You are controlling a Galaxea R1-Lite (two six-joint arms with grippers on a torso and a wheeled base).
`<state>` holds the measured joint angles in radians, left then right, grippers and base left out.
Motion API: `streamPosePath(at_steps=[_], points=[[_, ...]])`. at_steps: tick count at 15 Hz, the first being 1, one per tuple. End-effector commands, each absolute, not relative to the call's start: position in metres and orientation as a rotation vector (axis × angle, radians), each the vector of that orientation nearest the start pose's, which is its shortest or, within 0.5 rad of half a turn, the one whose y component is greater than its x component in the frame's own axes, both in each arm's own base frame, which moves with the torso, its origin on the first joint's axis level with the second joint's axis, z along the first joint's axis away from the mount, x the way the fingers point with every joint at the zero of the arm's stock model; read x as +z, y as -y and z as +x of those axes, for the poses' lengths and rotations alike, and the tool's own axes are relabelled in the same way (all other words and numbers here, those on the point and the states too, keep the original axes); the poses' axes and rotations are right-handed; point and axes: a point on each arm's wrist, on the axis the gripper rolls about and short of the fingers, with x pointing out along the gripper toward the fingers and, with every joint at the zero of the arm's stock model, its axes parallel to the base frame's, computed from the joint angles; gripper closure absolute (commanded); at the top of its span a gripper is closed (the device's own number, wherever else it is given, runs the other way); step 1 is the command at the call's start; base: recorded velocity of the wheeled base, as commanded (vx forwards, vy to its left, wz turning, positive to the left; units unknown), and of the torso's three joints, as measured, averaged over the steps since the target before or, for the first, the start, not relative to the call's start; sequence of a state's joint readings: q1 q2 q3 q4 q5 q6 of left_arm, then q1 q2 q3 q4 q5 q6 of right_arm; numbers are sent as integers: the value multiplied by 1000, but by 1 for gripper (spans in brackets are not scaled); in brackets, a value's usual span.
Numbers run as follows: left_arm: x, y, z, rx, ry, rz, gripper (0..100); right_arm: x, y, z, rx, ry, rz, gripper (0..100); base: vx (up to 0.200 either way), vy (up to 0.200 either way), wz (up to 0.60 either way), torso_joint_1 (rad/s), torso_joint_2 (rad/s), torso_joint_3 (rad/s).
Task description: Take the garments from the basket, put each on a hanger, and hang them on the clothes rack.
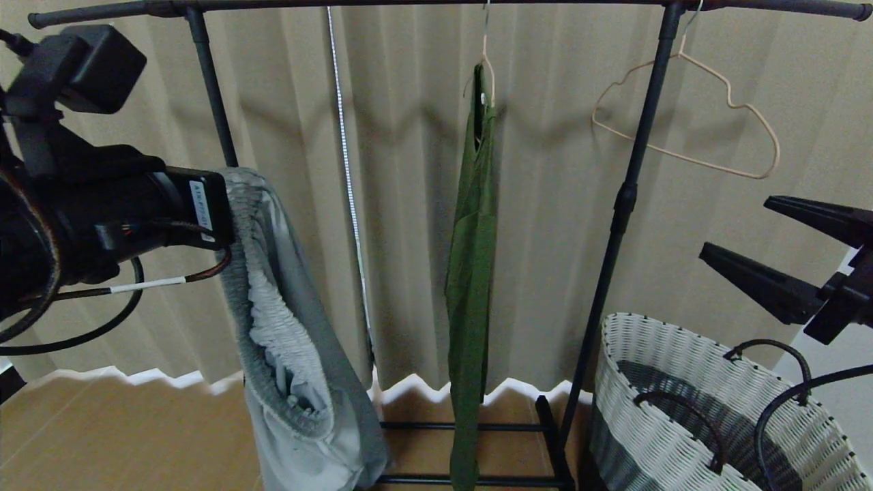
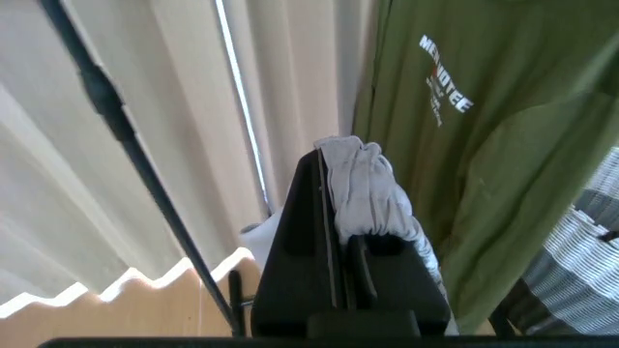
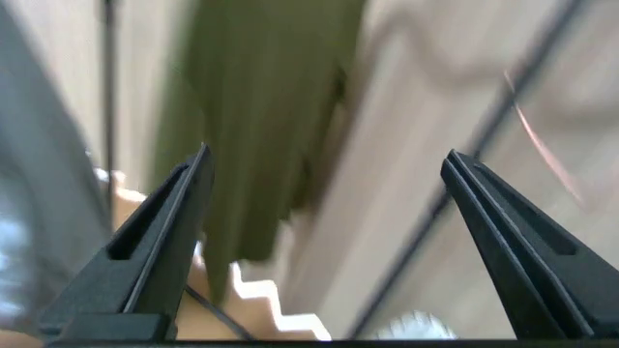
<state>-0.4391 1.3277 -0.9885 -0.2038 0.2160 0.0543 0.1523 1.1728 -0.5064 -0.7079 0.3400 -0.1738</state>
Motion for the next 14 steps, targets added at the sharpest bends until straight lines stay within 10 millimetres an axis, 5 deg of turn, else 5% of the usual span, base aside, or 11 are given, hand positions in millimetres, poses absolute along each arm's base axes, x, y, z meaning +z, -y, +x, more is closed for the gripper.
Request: streamPosePath(at_steps=[1,5,14], points=[[298,81,188,-201,-83,103,100,212,-28,150,468,92,-165,0,0,0,0,0,0,0],[300,78,189,-172,-75,120,100,186,-24,132,455,55,-166,0,0,0,0,0,0,0],[280,63,169,-148,-110,132,100,191,-15,134,295,66,-196,0,0,0,0,0,0,0]])
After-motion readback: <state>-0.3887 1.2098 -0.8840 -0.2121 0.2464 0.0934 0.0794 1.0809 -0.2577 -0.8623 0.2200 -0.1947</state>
